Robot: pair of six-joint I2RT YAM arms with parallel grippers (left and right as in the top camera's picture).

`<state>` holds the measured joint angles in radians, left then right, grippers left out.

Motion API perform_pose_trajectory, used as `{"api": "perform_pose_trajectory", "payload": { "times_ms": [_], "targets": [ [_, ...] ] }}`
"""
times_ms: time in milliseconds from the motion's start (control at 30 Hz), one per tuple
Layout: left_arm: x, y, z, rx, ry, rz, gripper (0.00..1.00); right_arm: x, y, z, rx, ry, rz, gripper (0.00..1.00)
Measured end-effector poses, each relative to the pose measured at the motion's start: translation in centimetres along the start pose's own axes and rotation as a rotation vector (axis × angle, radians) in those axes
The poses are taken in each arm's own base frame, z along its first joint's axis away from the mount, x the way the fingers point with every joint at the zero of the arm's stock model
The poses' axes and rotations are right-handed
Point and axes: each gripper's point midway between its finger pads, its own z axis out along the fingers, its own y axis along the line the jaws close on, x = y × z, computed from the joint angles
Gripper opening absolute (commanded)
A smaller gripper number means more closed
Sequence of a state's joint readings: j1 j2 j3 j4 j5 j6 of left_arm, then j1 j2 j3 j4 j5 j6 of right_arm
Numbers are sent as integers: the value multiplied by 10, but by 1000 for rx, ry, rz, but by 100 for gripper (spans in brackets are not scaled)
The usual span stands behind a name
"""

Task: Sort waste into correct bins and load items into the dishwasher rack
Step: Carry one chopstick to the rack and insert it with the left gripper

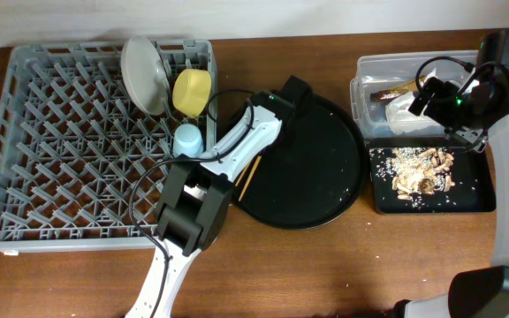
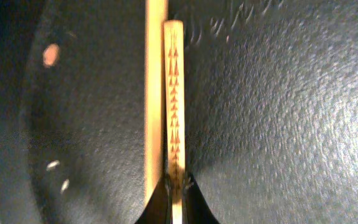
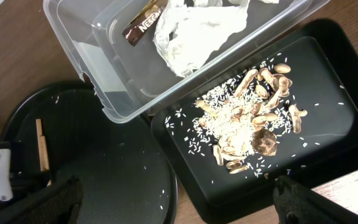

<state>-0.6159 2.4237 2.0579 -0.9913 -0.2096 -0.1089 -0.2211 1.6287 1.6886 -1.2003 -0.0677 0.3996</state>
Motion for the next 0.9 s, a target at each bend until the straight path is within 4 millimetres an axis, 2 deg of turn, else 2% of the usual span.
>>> {"api": "perform_pose_trajectory", "payload": {
  "times_ms": [67,100,167,233,267,333,367,400,467,567,733,867,900],
  "targets": [
    [-9,2,-15,2,-12,-3,0,0,0,0,0,0,0,99],
    [-18,4,-29,4,-30,-7,0,0,0,0,0,0,0,98],
    [-43,11,-73,12,-106,-23,1,0,0,0,0,0,0,98],
    [-47,18,-107,16,-119,-26,1,0,0,0,1,1,0,98],
    [-44,25,-130,17,-119,-29,1,0,0,0,0,0,0,98],
    [-41,45,-163,15,-139,-60,1,0,0,0,0,1,0,98],
    [-26,72,-176,3,-99,-110,1,0,0,0,0,0,0,98],
    [-26,88,-187,1,-123,-151,1,0,0,0,0,0,0,99],
    [-15,164,-180,-16,-105,-314,0,0,0,0,0,1,0,98],
    [4,212,-163,-4,-50,-396,1,0,0,0,0,1,0,99],
    [41,231,-122,-4,126,-427,1,0,0,0,0,1,0,98],
    [53,252,-115,-110,165,-424,3,0,0,0,0,1,0,98],
    [52,254,-115,-125,162,-423,9,0,0,0,0,1,0,99]
  ]
}}
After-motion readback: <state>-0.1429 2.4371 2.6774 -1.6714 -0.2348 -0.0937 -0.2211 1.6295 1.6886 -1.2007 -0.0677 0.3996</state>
